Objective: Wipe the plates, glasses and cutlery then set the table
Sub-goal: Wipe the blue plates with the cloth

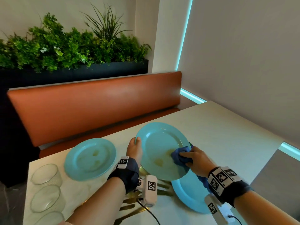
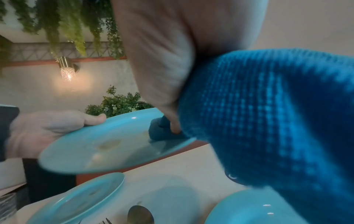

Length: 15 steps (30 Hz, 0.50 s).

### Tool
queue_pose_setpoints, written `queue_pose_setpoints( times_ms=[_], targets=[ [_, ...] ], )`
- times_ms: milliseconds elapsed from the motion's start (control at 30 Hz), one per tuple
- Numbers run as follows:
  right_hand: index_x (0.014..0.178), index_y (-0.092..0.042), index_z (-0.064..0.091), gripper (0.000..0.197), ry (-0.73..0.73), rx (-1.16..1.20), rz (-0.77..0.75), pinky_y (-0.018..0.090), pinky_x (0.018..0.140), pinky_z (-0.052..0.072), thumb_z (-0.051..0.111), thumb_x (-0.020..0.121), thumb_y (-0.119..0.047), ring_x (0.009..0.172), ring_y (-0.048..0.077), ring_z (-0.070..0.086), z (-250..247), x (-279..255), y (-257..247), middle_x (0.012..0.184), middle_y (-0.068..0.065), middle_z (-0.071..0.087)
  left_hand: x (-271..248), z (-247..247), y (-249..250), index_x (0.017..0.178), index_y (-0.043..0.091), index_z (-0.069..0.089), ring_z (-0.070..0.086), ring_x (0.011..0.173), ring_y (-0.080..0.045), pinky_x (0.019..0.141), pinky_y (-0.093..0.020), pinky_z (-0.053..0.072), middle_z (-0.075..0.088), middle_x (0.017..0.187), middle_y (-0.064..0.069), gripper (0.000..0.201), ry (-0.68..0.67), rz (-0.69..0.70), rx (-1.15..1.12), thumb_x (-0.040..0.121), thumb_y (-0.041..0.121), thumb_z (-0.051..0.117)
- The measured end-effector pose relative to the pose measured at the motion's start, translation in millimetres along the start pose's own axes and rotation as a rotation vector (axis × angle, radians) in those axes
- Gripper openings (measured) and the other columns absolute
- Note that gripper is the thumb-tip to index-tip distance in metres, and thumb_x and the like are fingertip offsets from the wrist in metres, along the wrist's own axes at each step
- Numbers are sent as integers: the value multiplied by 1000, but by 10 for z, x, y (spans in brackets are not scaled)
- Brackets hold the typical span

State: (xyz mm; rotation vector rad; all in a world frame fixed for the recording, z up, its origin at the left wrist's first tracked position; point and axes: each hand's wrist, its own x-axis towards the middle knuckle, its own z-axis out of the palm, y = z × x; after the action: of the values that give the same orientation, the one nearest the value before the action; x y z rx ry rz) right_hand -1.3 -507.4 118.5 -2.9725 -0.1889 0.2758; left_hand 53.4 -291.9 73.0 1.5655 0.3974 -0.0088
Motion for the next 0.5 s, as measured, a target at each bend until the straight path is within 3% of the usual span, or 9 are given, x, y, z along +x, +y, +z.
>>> queue_pose_setpoints(
  times_ms=[100,167,267,333,433,500],
  targets=[
    [130,-36,50,44,12,-6,42,21,79,35,48,92,-14,111,25,51,4,-88,-57,118,9,46,-257,-151,48,119,11,54,57,107,-29,97,-37,46,58,115,-10,34,-47,68,45,101,32,34],
    [131,-28,52,44,54,69,38,14,73,26,48,91,-9,112,25,50,25,-133,-138,116,10,45,-413,-218,39,122,10,53,53,106,-23,92,-29,40,54,111,-3,34,-84,96,64,102,30,34],
    [135,-19,48,46,141,201,52,13,78,25,49,91,-6,116,26,48,59,-164,-329,129,17,45,-594,-288,10,110,18,56,59,102,-26,94,-36,48,60,111,-5,26,-174,83,16,101,32,35],
    [134,-19,49,45,174,169,-23,15,80,28,49,91,-9,113,27,50,112,-243,-477,126,16,48,-660,-341,11,103,19,56,61,97,-26,89,-37,51,63,109,-10,24,-207,83,11,101,32,36],
    [116,-21,65,34,179,152,-215,19,78,35,55,85,-11,99,31,60,223,-419,-623,107,14,57,-695,-460,36,109,16,57,59,103,-23,92,-34,47,62,114,-7,27,-210,128,69,101,32,37],
    [116,-26,64,33,116,52,-309,18,81,38,54,87,-13,102,26,57,265,-567,-654,112,7,55,-693,-559,49,113,16,57,56,108,-23,99,-34,43,60,119,-6,27,-188,122,89,101,31,38]
  ],
)
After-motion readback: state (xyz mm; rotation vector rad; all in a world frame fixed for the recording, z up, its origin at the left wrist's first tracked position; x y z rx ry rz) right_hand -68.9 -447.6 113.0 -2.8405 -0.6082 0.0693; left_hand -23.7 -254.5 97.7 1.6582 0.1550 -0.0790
